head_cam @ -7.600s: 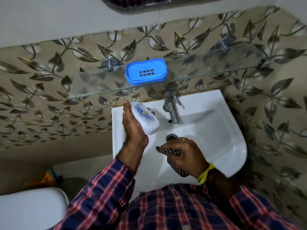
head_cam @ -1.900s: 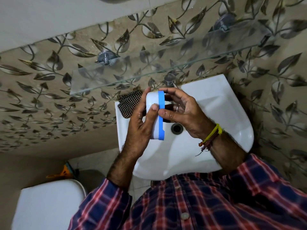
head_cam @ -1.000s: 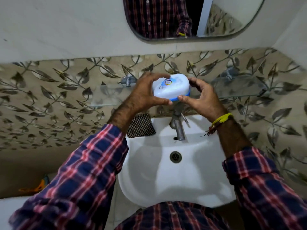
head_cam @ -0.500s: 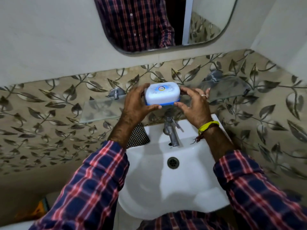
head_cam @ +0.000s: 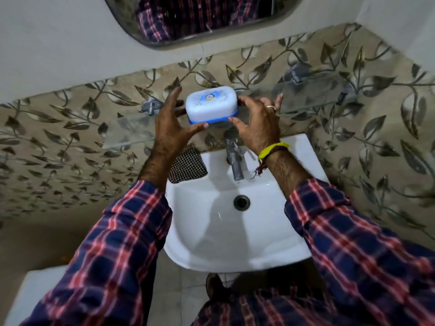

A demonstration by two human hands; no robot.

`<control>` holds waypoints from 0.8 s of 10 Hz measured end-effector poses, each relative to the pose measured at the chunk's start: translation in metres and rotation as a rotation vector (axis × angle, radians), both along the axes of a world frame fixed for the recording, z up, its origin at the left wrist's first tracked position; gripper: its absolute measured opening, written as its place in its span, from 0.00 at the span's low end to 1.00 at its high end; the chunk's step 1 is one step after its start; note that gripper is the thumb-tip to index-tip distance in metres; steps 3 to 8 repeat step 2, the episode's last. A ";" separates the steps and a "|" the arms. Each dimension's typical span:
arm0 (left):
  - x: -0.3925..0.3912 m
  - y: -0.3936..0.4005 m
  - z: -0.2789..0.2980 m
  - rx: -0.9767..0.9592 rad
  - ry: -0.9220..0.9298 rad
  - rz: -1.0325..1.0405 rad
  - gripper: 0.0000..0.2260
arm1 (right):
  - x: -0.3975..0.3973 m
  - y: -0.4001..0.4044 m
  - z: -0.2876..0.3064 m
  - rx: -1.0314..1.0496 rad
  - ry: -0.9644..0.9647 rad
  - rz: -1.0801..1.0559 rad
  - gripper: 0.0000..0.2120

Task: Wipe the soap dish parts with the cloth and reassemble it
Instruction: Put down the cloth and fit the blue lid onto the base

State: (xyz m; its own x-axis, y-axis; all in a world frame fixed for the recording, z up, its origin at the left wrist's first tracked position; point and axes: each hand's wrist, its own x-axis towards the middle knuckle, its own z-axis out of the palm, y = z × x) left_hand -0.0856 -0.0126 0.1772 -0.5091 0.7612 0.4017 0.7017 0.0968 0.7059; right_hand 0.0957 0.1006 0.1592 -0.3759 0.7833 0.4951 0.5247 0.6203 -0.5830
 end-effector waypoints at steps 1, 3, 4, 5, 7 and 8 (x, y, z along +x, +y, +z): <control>0.008 -0.012 -0.002 0.048 0.167 0.063 0.47 | -0.001 -0.006 0.000 0.011 -0.008 -0.014 0.25; 0.032 -0.036 -0.003 0.067 0.308 0.222 0.43 | 0.004 -0.021 0.003 0.037 0.098 -0.060 0.24; 0.032 -0.036 -0.003 0.067 0.308 0.222 0.43 | 0.004 -0.021 0.003 0.037 0.098 -0.060 0.24; 0.032 -0.036 -0.003 0.067 0.308 0.222 0.43 | 0.004 -0.021 0.003 0.037 0.098 -0.060 0.24; 0.032 -0.036 -0.003 0.067 0.308 0.222 0.43 | 0.004 -0.021 0.003 0.037 0.098 -0.060 0.24; 0.032 -0.036 -0.003 0.067 0.308 0.222 0.43 | 0.004 -0.021 0.003 0.037 0.098 -0.060 0.24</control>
